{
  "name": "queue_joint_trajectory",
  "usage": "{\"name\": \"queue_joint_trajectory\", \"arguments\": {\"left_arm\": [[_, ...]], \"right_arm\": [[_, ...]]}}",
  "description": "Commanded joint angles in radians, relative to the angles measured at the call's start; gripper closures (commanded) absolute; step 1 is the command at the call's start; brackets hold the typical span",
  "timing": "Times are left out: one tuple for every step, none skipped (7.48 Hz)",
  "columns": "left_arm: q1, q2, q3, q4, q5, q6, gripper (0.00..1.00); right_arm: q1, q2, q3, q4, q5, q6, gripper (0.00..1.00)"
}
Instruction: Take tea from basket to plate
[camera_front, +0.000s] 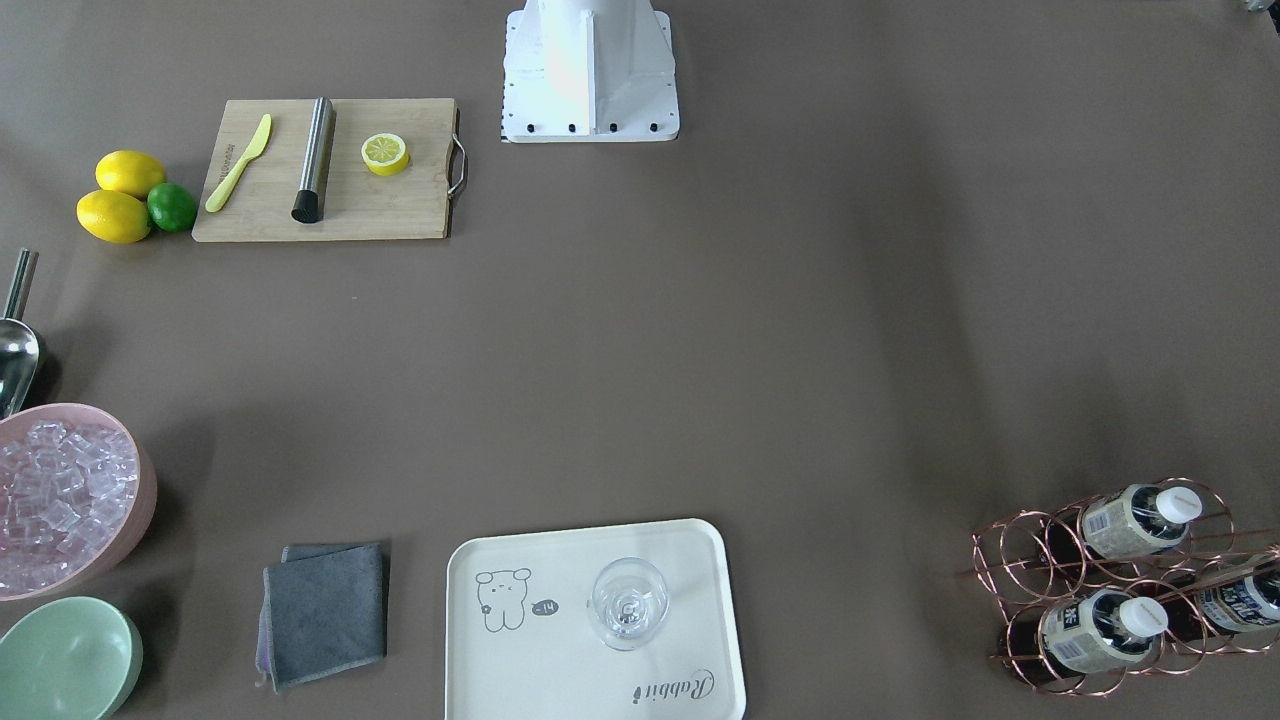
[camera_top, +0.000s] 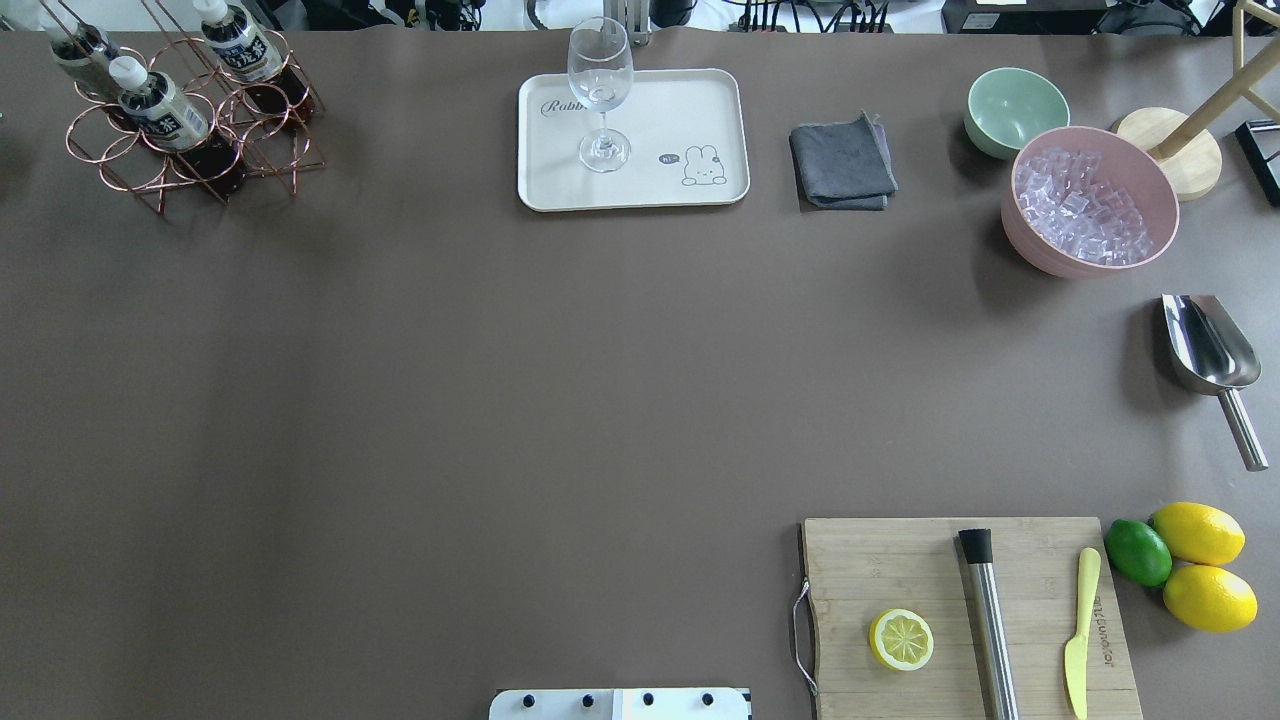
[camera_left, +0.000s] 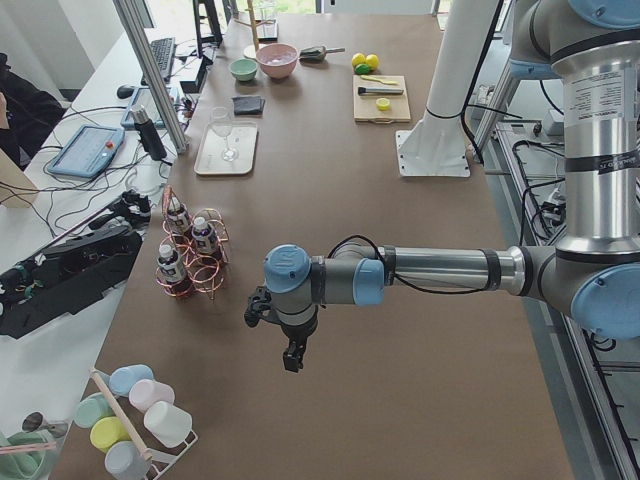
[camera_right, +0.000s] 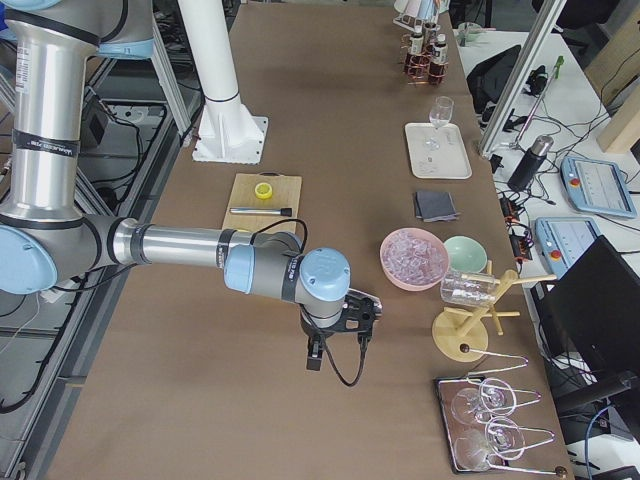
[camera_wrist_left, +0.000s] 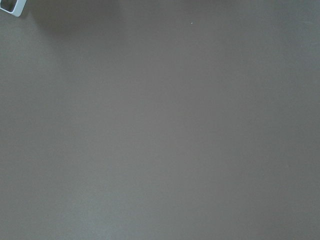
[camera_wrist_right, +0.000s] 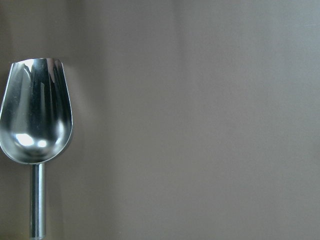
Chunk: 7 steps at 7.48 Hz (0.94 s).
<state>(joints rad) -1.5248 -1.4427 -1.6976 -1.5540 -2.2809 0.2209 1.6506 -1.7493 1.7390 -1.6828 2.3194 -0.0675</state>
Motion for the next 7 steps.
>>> {"name": "queue_joint_trajectory", "arguments": {"left_arm": [[-0.003, -0.022, 0.003, 0.011, 0.001, -0.002, 0.02], [-0.003, -0.021, 0.004, 0.011, 0.001, -0.002, 0.02], [-0.003, -0.021, 0.004, 0.011, 0.001, -0.002, 0.02], [-0.003, -0.019, 0.006, 0.011, 0.001, -0.002, 0.02], [-0.003, -0.019, 0.006, 0.011, 0.001, -0.002, 0.02], [-0.003, -0.021, 0.007, 0.011, 0.001, -0.002, 0.02], [-0.003, -0.022, 0.012, 0.011, 0.001, -0.003, 0.02]], "right_arm": [[0.000, 0.001, 0.001, 0.000, 0.000, 0.000, 0.00], [0.000, 0.001, 0.001, 0.000, 0.000, 0.000, 0.00], [0.000, 0.001, 0.001, 0.000, 0.000, 0.000, 0.00], [0.000, -0.001, -0.001, 0.000, 0.000, 0.000, 0.00], [0.000, -0.003, -0.001, 0.000, 0.000, 0.000, 0.00], [0.000, -0.003, -0.001, 0.000, 0.000, 0.000, 0.00], [0.000, -0.003, 0.001, 0.000, 0.000, 0.000, 0.00]]}}
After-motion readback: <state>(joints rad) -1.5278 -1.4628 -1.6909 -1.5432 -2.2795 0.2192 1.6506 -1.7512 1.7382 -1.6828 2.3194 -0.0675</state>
